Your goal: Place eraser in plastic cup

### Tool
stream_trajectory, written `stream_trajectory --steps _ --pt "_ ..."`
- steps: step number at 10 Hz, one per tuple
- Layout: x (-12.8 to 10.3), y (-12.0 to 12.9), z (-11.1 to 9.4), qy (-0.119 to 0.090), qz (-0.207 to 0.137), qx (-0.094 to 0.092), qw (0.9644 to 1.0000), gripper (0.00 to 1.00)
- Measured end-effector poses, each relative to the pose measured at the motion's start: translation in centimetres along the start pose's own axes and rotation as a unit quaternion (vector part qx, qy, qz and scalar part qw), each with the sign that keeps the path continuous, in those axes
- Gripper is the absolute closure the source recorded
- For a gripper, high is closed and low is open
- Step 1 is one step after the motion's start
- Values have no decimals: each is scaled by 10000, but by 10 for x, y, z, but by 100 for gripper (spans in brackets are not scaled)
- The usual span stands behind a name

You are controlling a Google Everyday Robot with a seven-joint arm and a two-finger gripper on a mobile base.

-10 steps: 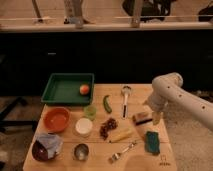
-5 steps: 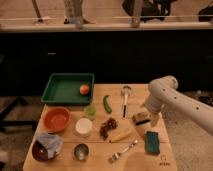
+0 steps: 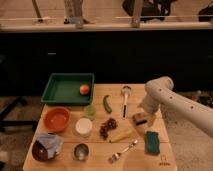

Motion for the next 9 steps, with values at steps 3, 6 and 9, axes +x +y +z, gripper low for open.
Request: stream_trajectory --steps 3,6,9 --pt "2 -4 15 70 98 -30 9999 20" --pt "11 -3 29 144 230 -132 9995 20" --pt "15 -2 38 175 262 -267 9991 25"
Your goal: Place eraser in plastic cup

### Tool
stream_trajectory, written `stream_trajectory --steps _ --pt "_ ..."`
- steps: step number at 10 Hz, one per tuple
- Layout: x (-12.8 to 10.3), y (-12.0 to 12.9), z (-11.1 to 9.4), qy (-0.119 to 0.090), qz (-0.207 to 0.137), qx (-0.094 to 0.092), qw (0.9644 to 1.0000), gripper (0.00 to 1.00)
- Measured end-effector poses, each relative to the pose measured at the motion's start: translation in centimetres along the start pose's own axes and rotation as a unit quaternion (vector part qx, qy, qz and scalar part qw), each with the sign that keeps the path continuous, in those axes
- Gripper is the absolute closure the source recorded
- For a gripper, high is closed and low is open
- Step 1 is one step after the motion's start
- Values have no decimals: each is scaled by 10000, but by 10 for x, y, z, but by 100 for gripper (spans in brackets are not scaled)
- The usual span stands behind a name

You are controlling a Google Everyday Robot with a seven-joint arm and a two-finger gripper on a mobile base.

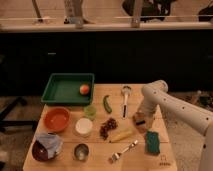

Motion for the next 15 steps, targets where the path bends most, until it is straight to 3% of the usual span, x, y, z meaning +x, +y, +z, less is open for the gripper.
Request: stream_trajectory --steps 4,5,8,12,15 --pt "2 0 -9 42 26 34 10000 62" --pt "4 0 -24 88 56 122 9999 76" --pt "0 -2 -50 177 80 196 9996 99" --pt "-6 -4 -92 503 443 204 9975 100" --pt "-6 -2 -111 483 673 270 9962 100"
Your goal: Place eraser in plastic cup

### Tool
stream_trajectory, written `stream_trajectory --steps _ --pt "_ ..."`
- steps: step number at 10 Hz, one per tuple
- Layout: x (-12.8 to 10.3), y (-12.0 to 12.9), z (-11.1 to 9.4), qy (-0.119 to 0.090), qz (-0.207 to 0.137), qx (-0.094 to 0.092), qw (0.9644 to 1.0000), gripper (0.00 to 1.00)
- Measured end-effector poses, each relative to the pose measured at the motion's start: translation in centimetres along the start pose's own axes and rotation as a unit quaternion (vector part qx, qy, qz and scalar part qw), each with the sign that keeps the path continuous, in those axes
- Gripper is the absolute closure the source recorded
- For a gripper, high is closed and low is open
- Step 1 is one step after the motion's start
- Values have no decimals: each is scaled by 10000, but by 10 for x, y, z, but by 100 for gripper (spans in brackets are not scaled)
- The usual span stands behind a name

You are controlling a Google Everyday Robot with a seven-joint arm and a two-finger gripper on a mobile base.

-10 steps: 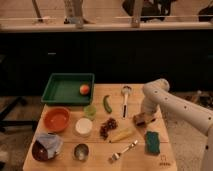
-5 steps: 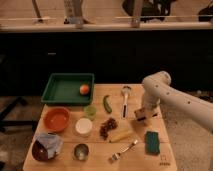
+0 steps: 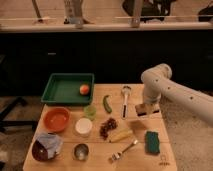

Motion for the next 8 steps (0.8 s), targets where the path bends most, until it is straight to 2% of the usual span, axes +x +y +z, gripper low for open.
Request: stream_trajectory --steps 8 --pt "-4 0 1 -13 -42 1 10000 100"
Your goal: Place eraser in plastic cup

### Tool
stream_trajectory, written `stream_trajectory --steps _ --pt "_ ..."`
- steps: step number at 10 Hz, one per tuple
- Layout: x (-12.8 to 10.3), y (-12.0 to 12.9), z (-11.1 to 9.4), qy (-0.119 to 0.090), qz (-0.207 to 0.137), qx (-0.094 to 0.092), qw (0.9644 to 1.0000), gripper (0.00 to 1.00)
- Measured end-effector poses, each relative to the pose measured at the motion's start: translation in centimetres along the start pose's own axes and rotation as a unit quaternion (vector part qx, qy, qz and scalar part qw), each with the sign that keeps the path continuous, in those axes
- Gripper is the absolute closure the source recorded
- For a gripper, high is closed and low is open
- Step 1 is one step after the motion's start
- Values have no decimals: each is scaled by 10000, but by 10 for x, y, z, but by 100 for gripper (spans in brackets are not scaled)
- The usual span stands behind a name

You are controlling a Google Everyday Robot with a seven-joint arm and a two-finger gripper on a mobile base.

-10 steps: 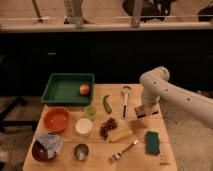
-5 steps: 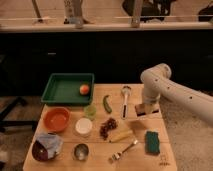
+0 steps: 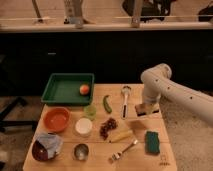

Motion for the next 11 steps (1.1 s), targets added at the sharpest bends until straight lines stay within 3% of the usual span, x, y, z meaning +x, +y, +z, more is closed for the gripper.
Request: stream_trajectory --steps 2,6,8,11 --pt "-15 4 0 3 -127 -27 9999 100" --pt "-101 -5 -7 -78 -457 23 9989 100" --pt "-133 -9 -13 -157 -520 98 9985 100" --pt "-175 -19 -18 -245 -229 102 9994 100"
